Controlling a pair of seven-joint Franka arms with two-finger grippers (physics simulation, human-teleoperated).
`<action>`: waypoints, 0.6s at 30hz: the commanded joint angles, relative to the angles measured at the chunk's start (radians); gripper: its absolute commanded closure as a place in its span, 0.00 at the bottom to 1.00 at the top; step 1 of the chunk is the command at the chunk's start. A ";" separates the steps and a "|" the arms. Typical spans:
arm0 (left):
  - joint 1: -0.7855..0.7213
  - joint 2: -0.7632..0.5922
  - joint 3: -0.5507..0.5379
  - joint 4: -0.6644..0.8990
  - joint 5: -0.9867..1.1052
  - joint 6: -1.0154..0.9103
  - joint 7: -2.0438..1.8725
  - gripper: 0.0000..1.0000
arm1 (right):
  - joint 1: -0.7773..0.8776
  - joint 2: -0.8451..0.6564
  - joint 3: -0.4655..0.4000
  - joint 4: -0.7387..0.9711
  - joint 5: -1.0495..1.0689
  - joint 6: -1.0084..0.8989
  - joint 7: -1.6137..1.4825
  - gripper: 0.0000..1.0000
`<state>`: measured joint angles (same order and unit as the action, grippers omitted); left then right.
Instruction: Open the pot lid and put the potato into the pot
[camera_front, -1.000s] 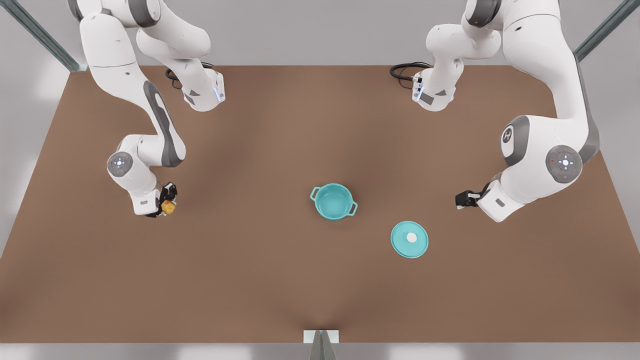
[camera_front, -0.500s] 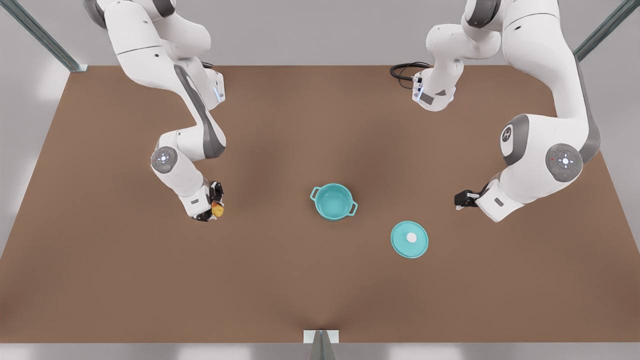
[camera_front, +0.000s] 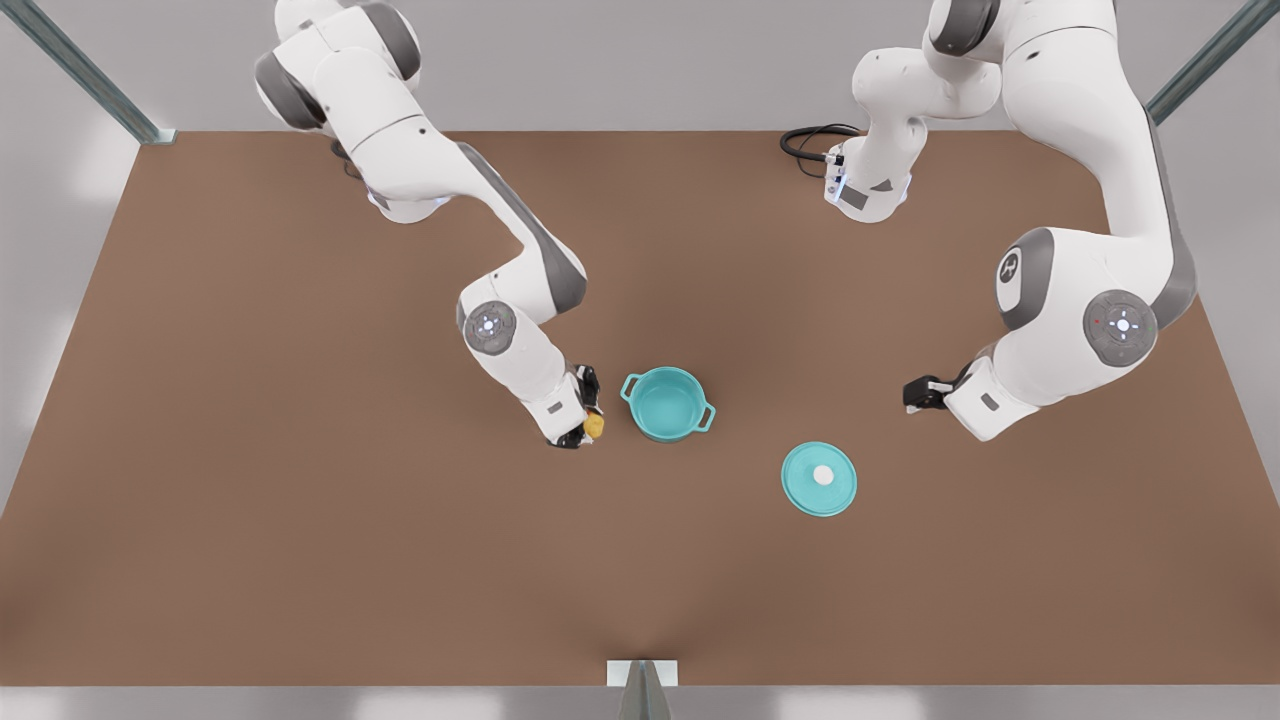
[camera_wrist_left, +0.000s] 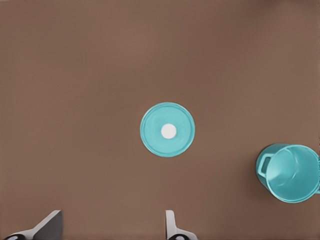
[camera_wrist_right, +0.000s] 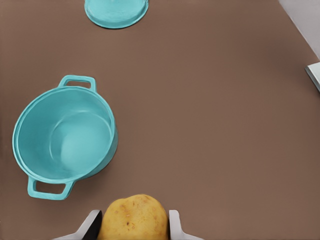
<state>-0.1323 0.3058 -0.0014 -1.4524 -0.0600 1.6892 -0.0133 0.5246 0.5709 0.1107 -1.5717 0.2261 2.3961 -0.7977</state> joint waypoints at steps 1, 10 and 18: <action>-0.003 -0.001 0.000 0.004 0.002 -0.006 0.003 0.00 | 0.029 0.033 0.000 0.053 0.013 -0.003 0.298 0.56; -0.003 0.072 0.003 0.087 0.002 0.010 0.006 0.00 | 0.160 0.150 -0.005 0.139 0.015 0.035 0.376 0.56; -0.003 0.082 0.003 0.084 0.000 0.040 0.010 0.00 | 0.184 0.253 -0.014 0.164 0.009 0.129 0.391 0.56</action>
<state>-0.1346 0.3889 0.0013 -1.3682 -0.0609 1.7167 -0.0087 0.7081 0.8118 0.0972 -1.4147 0.2486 2.4722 -0.5901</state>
